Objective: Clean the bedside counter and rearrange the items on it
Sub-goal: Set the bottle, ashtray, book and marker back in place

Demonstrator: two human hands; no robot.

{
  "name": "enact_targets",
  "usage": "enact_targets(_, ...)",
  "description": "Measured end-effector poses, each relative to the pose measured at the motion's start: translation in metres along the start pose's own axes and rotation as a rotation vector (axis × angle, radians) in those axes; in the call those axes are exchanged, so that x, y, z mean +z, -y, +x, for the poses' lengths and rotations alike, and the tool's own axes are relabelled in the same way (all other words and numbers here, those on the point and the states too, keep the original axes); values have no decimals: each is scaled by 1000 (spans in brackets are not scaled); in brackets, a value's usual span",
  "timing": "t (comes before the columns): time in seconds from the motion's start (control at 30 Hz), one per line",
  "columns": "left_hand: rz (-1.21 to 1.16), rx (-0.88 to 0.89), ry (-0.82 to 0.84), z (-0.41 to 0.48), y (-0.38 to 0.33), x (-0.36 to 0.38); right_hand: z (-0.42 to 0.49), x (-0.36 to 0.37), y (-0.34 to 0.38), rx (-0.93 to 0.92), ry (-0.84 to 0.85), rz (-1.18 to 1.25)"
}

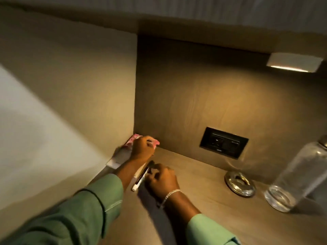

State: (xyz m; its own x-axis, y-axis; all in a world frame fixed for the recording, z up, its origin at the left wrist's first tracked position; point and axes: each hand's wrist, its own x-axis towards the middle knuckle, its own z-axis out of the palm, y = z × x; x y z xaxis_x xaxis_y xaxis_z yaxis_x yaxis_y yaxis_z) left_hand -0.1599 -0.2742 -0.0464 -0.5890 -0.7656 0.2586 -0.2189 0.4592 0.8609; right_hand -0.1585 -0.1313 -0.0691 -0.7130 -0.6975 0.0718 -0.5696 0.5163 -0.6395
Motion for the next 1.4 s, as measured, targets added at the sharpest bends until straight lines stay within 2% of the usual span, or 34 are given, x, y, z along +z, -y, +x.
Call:
enact_targets(0.1,111,-2,6,8,23,-35,5,30,24,26,38,-71)
enact_targets(0.2,300,67,78,10,34,-50,5,32,17,66,-100,-171)
enact_targets(0.27,438,123,143,13,41,-51,0,15,-6,136,-213,-190)
enact_targets(0.37,466,132,205,18,50,-45,-4,-34,-57,335,-366,-223)
enact_targets(0.47,466,200,267,23,55,-32,-3,-75,-94,517,-395,-227)
enact_targets(0.6,578,280,462,35,59,-26,-4,-81,-103,483,-364,-271)
enact_targets(0.7,673,310,506,41,60,-30,-5,-52,-74,317,-464,-241)
enact_targets(0.77,705,320,499,42,55,-33,-3,-22,-35,110,-397,-144)
enact_targets(0.83,743,355,457,43,50,-35,5,10,5,-94,-177,-113)
enact_targets(0.9,724,352,415,43,48,-38,12,36,34,-225,32,-188)
enact_targets(0.93,708,338,395,44,49,-39,14,45,40,-252,80,-282)
enact_targets(1.0,689,300,364,44,49,-41,12,51,40,-237,64,-457)
enact_targets(1.13,610,160,318,41,45,-36,-17,37,18,-191,6,-599)
enact_targets(1.4,625,-8,221,27,49,13,-64,-12,-26,137,-27,-618)
